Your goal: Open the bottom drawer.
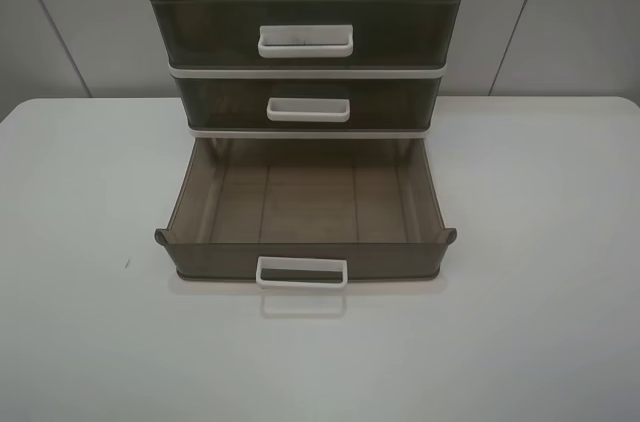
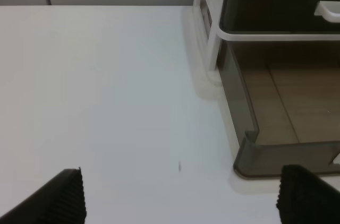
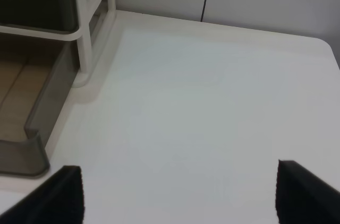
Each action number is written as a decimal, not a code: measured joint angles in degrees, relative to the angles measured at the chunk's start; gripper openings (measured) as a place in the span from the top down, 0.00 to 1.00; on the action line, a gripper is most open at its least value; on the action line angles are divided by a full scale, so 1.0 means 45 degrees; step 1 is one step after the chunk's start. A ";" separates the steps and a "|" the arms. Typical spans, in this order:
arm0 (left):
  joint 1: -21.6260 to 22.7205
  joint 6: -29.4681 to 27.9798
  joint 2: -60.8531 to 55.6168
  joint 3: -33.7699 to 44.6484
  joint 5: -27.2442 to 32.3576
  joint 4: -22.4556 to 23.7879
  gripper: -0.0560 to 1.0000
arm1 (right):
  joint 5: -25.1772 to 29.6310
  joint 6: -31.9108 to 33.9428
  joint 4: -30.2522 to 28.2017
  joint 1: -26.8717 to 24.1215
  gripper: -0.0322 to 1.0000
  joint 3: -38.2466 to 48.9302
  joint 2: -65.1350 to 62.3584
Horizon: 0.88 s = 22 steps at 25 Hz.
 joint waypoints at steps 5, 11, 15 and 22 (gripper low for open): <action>0.0000 0.0000 0.0000 0.0000 0.0000 0.0000 0.24 | -0.0011 0.0000 0.0011 0.0000 0.27 0.0000 0.0000; 0.0000 0.0000 0.0000 0.0000 0.0000 0.0000 0.24 | -0.0011 0.0040 0.0011 0.0000 0.27 0.0000 0.0000; 0.0000 0.0000 0.0000 0.0000 0.0000 0.0028 0.24 | -0.0026 0.0040 0.0011 0.0000 0.27 0.0000 0.0000; 0.0000 0.0000 0.0000 0.0000 0.0000 0.0053 0.24 | -0.0026 0.0040 0.0011 -0.0025 0.27 0.0000 0.0000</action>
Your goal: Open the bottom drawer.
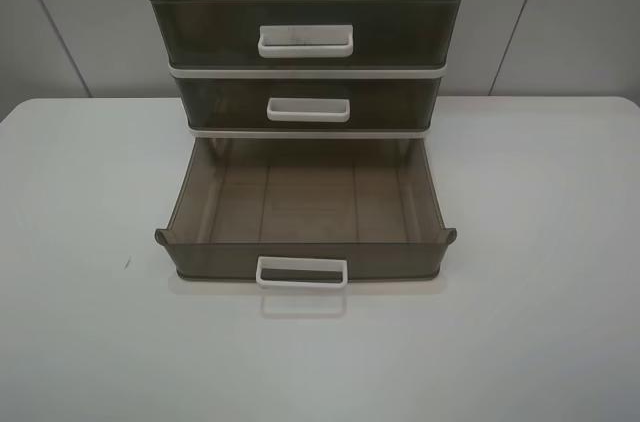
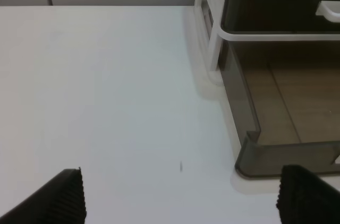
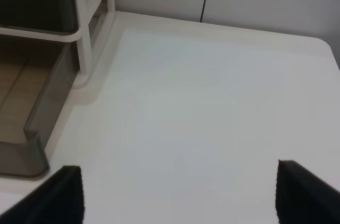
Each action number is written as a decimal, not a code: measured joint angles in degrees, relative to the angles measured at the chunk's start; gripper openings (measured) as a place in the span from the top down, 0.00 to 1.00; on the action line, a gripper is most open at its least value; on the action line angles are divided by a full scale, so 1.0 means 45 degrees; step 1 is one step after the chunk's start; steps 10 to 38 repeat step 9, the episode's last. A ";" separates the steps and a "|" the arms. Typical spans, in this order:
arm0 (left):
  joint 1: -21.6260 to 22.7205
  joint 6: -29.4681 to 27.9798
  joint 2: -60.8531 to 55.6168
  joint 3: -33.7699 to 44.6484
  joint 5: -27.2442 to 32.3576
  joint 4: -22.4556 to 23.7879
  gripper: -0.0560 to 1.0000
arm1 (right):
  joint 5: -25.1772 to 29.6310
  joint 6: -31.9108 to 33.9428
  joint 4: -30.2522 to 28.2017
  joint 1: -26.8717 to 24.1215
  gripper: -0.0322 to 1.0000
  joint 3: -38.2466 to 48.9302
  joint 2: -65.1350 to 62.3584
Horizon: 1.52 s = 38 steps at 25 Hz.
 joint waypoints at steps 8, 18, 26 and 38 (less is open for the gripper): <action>0.0000 0.0000 0.0000 0.0000 0.0000 0.0000 0.24 | 0.0000 0.0000 0.0000 0.0000 0.27 0.0000 0.0000; 0.0000 0.0000 0.0000 0.0000 0.0000 0.0000 0.24 | 0.0000 0.0000 0.0000 0.0000 0.27 0.0000 0.0000; 0.0000 0.0000 0.0000 0.0000 0.0000 0.0000 0.24 | 0.0000 0.0000 0.0000 0.0000 0.27 0.0000 0.0000; 0.0000 0.0000 0.0000 0.0000 0.0000 0.0000 0.24 | 0.0000 0.0000 0.0000 0.0000 0.27 0.0000 0.0000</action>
